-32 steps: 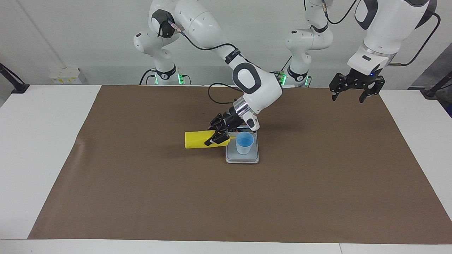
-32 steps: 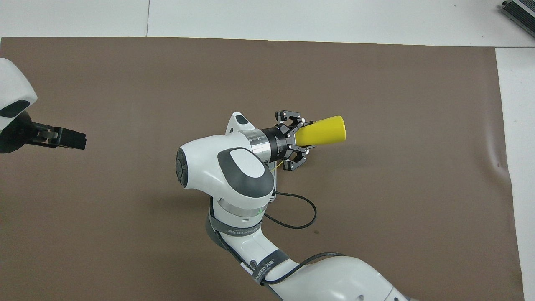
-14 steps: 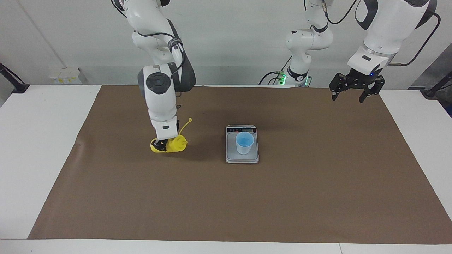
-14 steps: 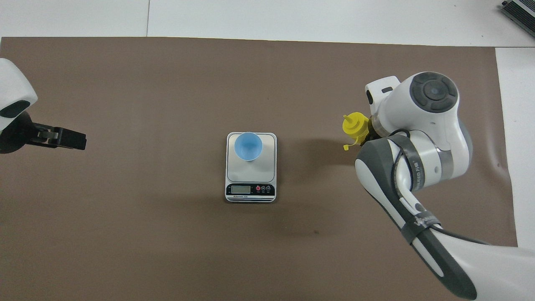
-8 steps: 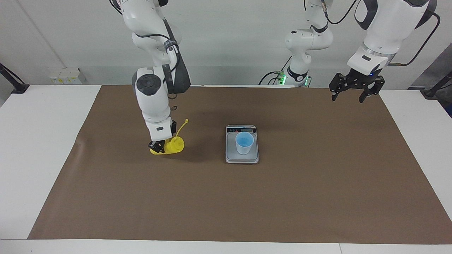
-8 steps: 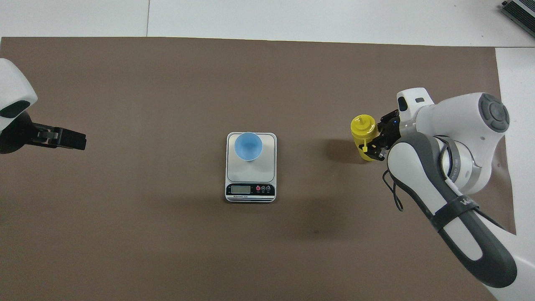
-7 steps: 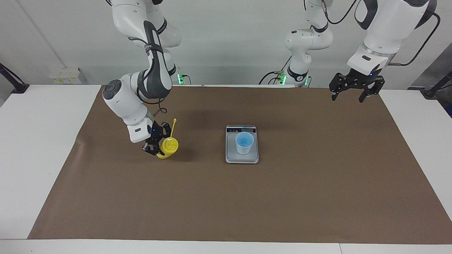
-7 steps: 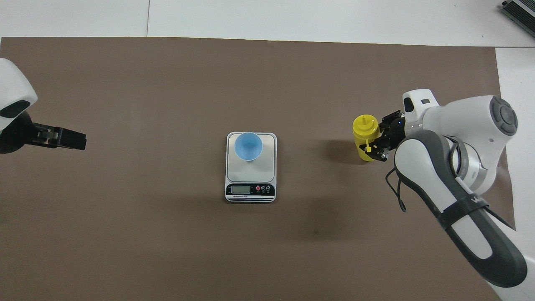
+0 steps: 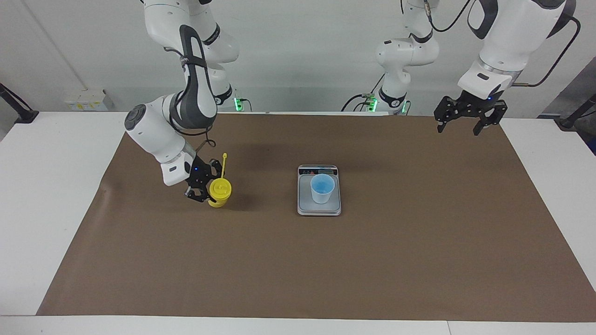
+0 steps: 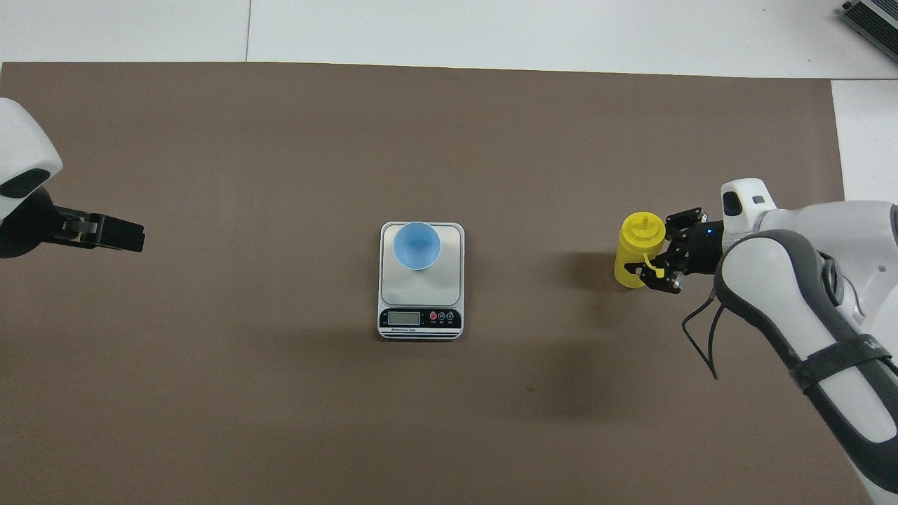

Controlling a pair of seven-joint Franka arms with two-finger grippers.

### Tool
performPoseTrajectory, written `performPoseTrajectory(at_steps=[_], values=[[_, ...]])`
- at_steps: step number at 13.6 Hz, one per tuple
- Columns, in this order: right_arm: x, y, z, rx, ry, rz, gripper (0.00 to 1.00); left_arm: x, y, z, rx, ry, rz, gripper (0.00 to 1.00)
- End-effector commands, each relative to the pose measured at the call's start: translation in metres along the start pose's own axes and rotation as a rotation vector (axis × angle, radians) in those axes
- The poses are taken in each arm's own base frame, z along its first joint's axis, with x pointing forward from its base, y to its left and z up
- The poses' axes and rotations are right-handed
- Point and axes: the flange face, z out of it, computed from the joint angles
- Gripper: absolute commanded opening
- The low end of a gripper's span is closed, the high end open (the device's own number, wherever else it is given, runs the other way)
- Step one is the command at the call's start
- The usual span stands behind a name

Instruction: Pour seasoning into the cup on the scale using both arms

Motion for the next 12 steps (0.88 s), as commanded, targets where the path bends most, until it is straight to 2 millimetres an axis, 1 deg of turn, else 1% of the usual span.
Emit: performPoseTrajectory(at_steps=[1, 4, 7, 9, 12], values=[[-0.018, 0.001, -0.018, -0.001, 0.032, -0.022, 1.00, -0.005, -0.004, -0.002, -0.015, -0.006, 0.004, 1.00], [-0.031, 0.009, -0.026, -0.009, 0.014, -0.039, 1.00, -0.005, -0.004, -0.002, -0.015, -0.006, 0.004, 1.00], [-0.046, 0.022, -0.038, -0.038, -0.053, -0.069, 1.00, -0.005, -0.004, -0.002, -0.015, -0.006, 0.004, 1.00], [-0.048, 0.025, -0.050, -0.056, -0.110, -0.110, 1.00, -0.005, -0.004, -0.002, -0.015, -0.006, 0.004, 1.00], [-0.039, 0.029, -0.067, -0.074, -0.184, -0.142, 1.00, -0.005, -0.004, -0.002, -0.015, -0.006, 0.004, 1.00]])
